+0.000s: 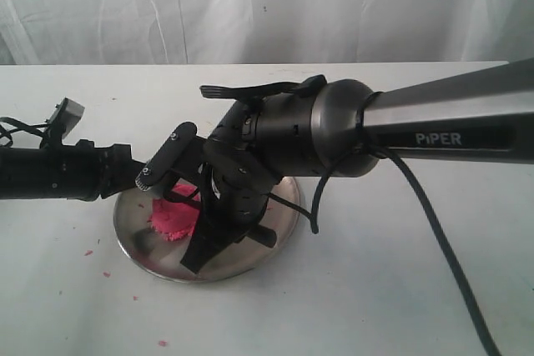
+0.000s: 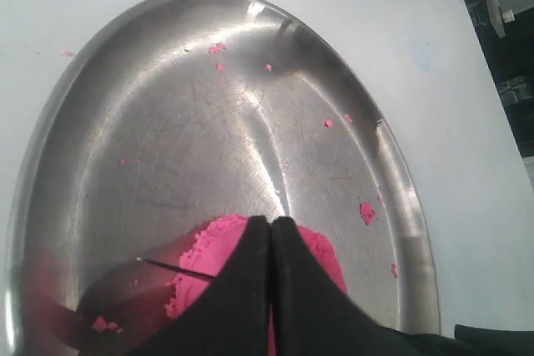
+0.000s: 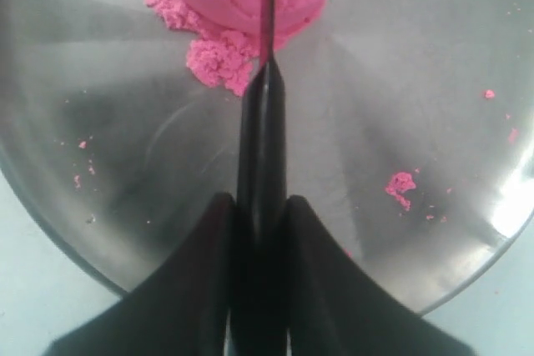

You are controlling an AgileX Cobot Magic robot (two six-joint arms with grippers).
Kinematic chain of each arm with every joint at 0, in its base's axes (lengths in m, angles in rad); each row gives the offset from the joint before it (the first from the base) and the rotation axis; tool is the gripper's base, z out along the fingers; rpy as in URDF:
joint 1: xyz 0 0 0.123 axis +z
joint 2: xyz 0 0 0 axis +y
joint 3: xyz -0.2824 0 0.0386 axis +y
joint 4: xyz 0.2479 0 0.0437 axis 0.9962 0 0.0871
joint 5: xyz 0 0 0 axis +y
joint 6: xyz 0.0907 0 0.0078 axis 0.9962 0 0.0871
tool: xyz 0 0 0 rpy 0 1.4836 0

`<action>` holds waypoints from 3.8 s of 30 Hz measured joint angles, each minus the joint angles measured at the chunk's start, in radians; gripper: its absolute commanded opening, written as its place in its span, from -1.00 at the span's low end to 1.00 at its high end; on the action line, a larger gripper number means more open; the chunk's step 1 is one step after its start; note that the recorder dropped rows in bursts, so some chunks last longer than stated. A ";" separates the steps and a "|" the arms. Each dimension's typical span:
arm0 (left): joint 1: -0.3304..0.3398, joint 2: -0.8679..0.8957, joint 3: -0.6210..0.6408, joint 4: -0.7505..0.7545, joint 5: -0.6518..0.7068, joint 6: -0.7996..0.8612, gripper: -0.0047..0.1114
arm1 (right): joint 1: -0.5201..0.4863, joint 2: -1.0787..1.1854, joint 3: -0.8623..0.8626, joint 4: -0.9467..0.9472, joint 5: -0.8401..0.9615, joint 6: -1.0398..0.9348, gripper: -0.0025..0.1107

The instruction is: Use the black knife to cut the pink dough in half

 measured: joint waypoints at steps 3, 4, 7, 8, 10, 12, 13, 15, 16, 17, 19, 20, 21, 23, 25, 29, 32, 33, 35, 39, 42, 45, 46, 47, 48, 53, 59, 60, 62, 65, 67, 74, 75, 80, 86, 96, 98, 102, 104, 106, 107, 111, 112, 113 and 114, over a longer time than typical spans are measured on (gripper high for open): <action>0.000 0.014 -0.006 0.000 0.021 0.006 -0.92 | 0.000 0.000 0.000 0.000 0.000 0.000 -0.96; -0.002 0.016 -0.007 0.000 0.026 0.008 -0.92 | 0.000 0.002 0.000 0.000 0.000 0.000 -0.96; -0.008 0.018 -0.012 0.000 0.029 0.009 -0.92 | 0.000 0.019 0.000 -0.003 -0.004 0.000 -0.96; -0.015 0.020 -0.015 0.000 0.029 0.010 -0.92 | 0.000 0.034 0.000 -0.007 -0.006 0.000 -0.96; -0.019 0.020 -0.015 0.000 0.029 0.011 -0.92 | -0.002 0.044 0.000 -0.007 -0.008 0.000 -0.96; -0.021 0.020 -0.015 0.000 0.029 0.011 -0.92 | -0.002 0.048 0.000 -0.008 -0.010 0.000 -0.96; -0.021 0.020 -0.015 0.000 0.027 0.011 -0.92 | -0.002 0.048 0.000 -0.009 -0.012 0.000 -0.96; -0.021 0.020 -0.018 0.000 0.022 0.011 -0.92 | -0.002 0.048 0.000 -0.011 -0.012 0.000 -0.96; -0.021 0.020 -0.018 0.000 0.019 0.011 -0.92 | -0.002 0.048 0.000 -0.012 -0.012 0.000 -0.96; -0.021 0.020 -0.019 0.000 0.014 0.011 -0.92 | -0.002 0.048 0.000 -0.012 -0.012 0.000 -0.96; -0.021 0.026 -0.019 0.000 0.016 0.011 -0.92 | -0.002 0.048 0.000 -0.012 -0.014 0.000 -0.96; -0.021 0.038 -0.023 0.000 0.025 0.011 -0.92 | -0.002 0.048 0.000 -0.012 -0.014 0.000 -0.96; -0.021 0.045 -0.025 0.000 0.028 0.011 -0.92 | -0.002 0.048 0.000 -0.012 -0.014 0.000 -0.96; -0.021 0.056 -0.028 0.000 0.038 0.011 -0.92 | -0.002 0.048 0.000 -0.014 -0.014 0.000 -0.96; -0.019 0.065 -0.028 0.000 0.042 0.011 -0.92 | -0.002 0.048 0.000 -0.014 -0.014 0.000 -0.96; -0.019 0.081 -0.032 0.000 0.052 0.011 -0.92 | -0.002 0.059 0.000 -0.016 -0.014 0.000 -0.96; -0.019 0.087 -0.032 0.000 0.059 0.011 -0.92 | -0.002 0.067 0.000 -0.016 -0.012 0.000 -0.96; -0.019 0.090 -0.032 0.000 0.059 0.011 -0.92 | -0.002 0.070 0.000 -0.016 -0.012 0.000 -0.96; -0.017 0.094 -0.036 0.000 0.061 0.011 -0.92 | -0.002 0.076 0.000 -0.016 -0.012 0.000 -0.96; -0.017 0.098 -0.036 0.000 0.063 0.011 -0.92 | -0.002 0.081 0.000 -0.016 -0.012 0.002 -0.96; -0.017 0.098 -0.036 0.001 0.057 0.013 -0.92 | -0.002 0.081 0.000 -0.016 -0.012 0.002 -0.96; -0.017 0.100 -0.036 0.001 0.053 0.013 -0.92 | -0.002 0.081 0.000 -0.016 -0.014 0.002 -0.96; -0.017 0.102 -0.036 0.001 0.053 0.013 -0.92 | -0.002 0.081 0.000 -0.016 -0.014 0.002 -0.96; -0.017 0.102 -0.036 0.001 0.053 0.013 -0.92 | -0.002 0.081 0.000 -0.016 -0.014 0.002 -0.96; -0.017 0.104 -0.036 0.001 0.053 0.013 -0.92 | -0.002 0.081 0.000 -0.016 -0.014 0.002 -0.96; -0.017 0.114 -0.038 0.001 0.053 0.013 -0.92 | -0.002 0.081 0.000 -0.012 -0.014 0.002 -0.96; -0.017 0.126 -0.059 0.002 0.076 0.021 -0.92 | -0.002 0.083 0.000 -0.008 -0.012 0.002 -0.96; -0.017 0.129 -0.064 0.007 0.079 0.021 -0.92 | -0.002 0.083 0.000 -0.006 -0.012 0.002 -0.96; -0.017 0.129 -0.075 0.015 0.081 0.019 -0.92 | -0.002 0.083 0.000 -0.003 -0.012 0.004 -0.96; -0.019 0.119 -0.077 0.023 0.069 0.012 -0.92 | -0.002 0.083 0.000 -0.002 -0.012 0.004 -0.96; -0.019 0.102 -0.077 0.038 0.049 0.004 -0.92 | -0.002 0.083 0.000 0.000 -0.010 0.004 -0.96; 0.004 0.032 -0.077 0.053 0.033 -0.014 -0.92 | -0.002 0.083 0.000 0.000 -0.008 0.004 -0.96; 0.009 0.027 -0.077 0.055 0.033 -0.014 -0.92 | -0.002 0.083 0.000 0.002 -0.006 0.004 -0.96; 0.011 0.007 -0.077 0.089 0.001 -0.044 -0.92 | -0.002 0.083 0.000 0.002 -0.004 0.004 -0.96; 0.011 0.028 -0.077 0.117 -0.040 -0.063 -0.92 | -0.002 0.083 0.000 0.002 -0.002 0.004 -0.96; 0.011 0.064 -0.077 0.104 -0.053 -0.066 -0.92 | -0.002 0.083 0.000 0.002 -0.001 0.004 -0.96; 0.011 0.069 -0.077 0.092 -0.049 -0.066 -0.92 | -0.002 0.083 0.000 0.002 0.000 0.004 -0.96; 0.011 0.086 -0.077 0.075 -0.045 -0.053 -0.92 | -0.002 0.083 0.000 0.002 0.004 0.004 -0.96; 0.011 0.097 -0.077 0.068 -0.041 -0.049 -0.92 | -0.002 0.083 0.000 0.002 0.005 0.004 -0.96; 0.009 0.104 -0.081 0.068 -0.037 -0.040 -0.92 | -0.002 0.083 0.000 0.002 0.013 0.004 -0.96; 0.009 0.105 -0.083 0.068 -0.036 -0.035 -0.92 | -0.002 0.083 0.000 0.002 0.018 0.004 -0.96; 0.001 0.110 -0.087 0.068 -0.033 -0.018 -0.92 | -0.002 0.083 -0.004 0.002 0.039 0.004 -0.96; 0.001 0.110 -0.087 0.068 -0.033 -0.017 -0.92 | -0.002 0.083 -0.006 0.002 0.044 0.004 -0.96; 0.001 0.110 -0.087 0.068 -0.033 -0.015 -0.92 | -0.002 0.083 -0.009 0.004 0.048 0.004 -0.96; 0.001 0.110 -0.087 0.068 -0.033 -0.015 -0.92 | -0.002 0.083 -0.014 0.004 0.054 0.004 -0.96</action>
